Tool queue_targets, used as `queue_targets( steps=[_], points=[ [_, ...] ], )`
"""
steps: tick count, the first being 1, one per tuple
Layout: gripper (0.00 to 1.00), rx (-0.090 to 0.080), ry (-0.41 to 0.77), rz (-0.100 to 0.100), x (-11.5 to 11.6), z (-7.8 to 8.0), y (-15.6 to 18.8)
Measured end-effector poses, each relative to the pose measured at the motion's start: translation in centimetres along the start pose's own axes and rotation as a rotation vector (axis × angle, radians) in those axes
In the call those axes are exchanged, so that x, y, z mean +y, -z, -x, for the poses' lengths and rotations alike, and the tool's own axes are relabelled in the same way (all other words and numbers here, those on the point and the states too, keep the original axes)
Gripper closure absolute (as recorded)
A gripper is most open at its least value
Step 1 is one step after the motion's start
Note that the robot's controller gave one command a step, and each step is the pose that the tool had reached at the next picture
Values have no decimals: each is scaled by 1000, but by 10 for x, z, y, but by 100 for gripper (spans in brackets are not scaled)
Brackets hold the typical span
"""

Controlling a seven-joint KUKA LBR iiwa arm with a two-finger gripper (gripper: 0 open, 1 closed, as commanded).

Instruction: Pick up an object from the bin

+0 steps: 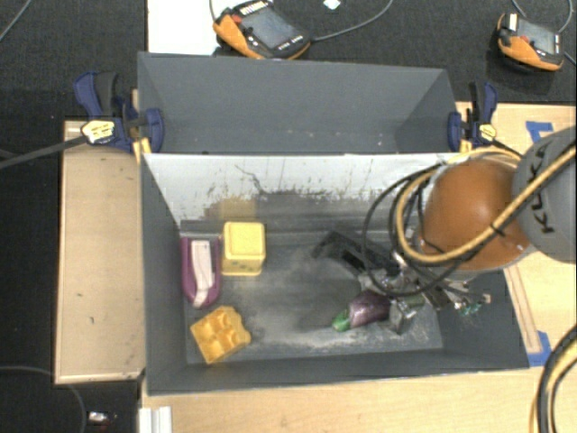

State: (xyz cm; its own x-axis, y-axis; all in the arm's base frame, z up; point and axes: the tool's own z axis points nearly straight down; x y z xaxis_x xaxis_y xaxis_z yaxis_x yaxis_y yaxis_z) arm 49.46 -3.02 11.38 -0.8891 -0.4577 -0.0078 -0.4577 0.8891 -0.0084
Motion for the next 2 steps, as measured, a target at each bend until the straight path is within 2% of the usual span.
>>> queue_targets(
  steps=[1, 2],
  points=[
    [100, -4, -196, 0, 28, -4, 33],
    [100, 0, -66, 1, 1, 1, 124]
  ],
)
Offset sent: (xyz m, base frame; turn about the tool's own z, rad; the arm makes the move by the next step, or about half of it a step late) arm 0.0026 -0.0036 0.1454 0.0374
